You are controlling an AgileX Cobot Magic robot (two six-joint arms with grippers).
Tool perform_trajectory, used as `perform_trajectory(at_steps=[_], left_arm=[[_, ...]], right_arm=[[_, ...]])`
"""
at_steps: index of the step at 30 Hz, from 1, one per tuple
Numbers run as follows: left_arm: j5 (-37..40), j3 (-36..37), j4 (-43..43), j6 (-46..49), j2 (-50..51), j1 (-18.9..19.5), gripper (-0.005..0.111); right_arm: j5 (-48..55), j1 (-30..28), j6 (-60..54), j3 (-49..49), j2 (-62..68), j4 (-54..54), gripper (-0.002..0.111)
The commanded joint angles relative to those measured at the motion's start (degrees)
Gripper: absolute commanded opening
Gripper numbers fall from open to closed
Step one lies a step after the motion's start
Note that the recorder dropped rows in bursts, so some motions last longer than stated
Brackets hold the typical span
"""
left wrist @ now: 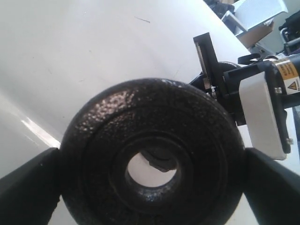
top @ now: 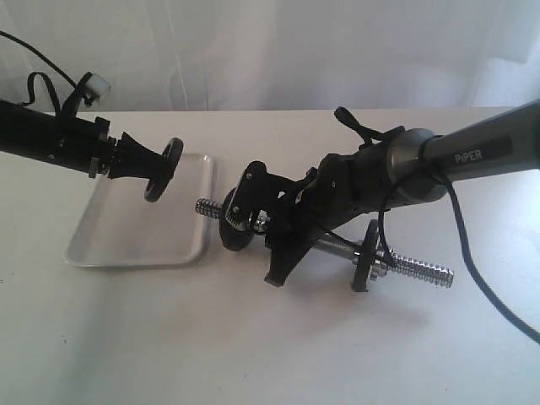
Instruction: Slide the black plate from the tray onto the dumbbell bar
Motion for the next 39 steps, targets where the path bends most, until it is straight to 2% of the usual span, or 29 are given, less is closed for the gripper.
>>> perform_trajectory(at_steps=[1,13,27,39], left_arm=[[7.03,-1.33,-8.23,3.48,1.74,0.18,0.000],[7.03,-3.71,-9.09,5.32,6.37,0.20,0.000],[7.03,-3.71,-10.98,-6.05,6.76,-0.40,0.000],[7.03,-3.44,-8.97,-7.01,6.76,-1.02,0.000]], right_arm=[[-1.59,-0.08,0.85,0.07,-1.25,2.12,0.000],[-2.14,-0.08,0.85,0.07,-1.66,2.12,0.000],[-5.76,-0.08,0.85,0.07,-3.37,3.76,0.000],[-9.53,0.23,0.85,0.07,-3.76,3.76,0.000]])
